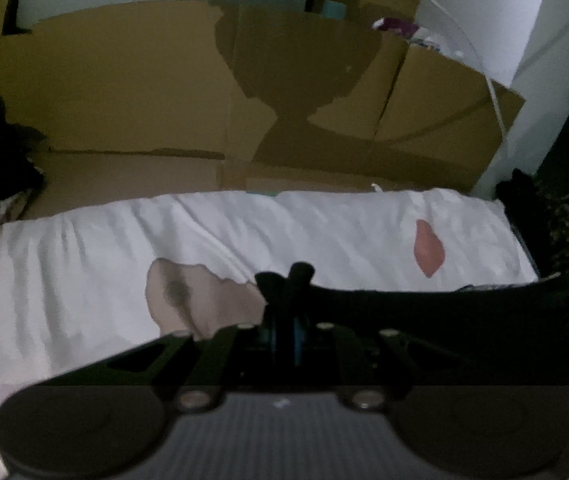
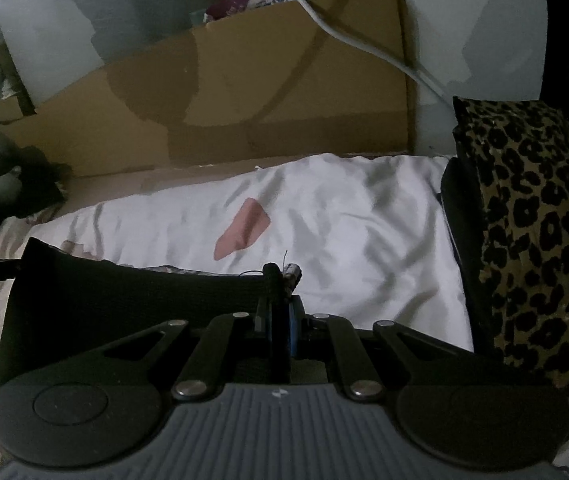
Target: Fold clothes
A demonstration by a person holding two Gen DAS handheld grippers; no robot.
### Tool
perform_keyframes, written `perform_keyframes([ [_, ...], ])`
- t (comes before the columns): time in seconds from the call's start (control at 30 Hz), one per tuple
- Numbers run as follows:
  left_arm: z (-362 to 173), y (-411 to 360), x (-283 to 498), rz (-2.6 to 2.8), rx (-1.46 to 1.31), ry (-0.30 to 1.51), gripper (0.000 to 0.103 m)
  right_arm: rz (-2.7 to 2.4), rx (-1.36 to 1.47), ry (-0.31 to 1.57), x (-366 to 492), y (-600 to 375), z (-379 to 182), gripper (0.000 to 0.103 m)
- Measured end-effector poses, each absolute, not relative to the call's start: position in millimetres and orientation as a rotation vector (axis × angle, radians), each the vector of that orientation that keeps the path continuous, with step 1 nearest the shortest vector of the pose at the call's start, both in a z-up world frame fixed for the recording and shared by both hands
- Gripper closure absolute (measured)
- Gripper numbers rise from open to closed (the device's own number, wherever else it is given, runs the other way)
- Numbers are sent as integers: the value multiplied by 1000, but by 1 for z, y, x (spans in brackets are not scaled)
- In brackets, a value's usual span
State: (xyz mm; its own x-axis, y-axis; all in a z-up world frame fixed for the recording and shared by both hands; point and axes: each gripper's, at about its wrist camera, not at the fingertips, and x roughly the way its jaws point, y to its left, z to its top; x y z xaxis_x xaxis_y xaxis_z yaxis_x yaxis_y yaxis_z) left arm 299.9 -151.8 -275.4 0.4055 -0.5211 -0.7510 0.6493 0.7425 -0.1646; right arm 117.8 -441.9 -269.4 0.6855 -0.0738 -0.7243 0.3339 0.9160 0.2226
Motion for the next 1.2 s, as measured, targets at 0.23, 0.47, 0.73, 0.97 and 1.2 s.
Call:
perform_keyframes([
  [0.23, -290, -167, 310, -746, 189, 910, 95, -262, 350, 817, 121, -446, -284, 97],
  [0.47, -309, -170, 315, -723, 199, 957, 94, -273, 370, 843, 128, -448, -295, 96],
  [0.73, -315, -165, 296, -673, 246, 965, 52, -344, 421, 869, 120, -446, -297, 84],
  [0.97, -287, -138, 288, -629, 203, 938, 48, -375, 453, 864, 96, -439, -274, 76],
  [1.2, -267, -136, 256, -672, 127, 945, 45, -347, 408, 864, 81, -423, -241, 75],
])
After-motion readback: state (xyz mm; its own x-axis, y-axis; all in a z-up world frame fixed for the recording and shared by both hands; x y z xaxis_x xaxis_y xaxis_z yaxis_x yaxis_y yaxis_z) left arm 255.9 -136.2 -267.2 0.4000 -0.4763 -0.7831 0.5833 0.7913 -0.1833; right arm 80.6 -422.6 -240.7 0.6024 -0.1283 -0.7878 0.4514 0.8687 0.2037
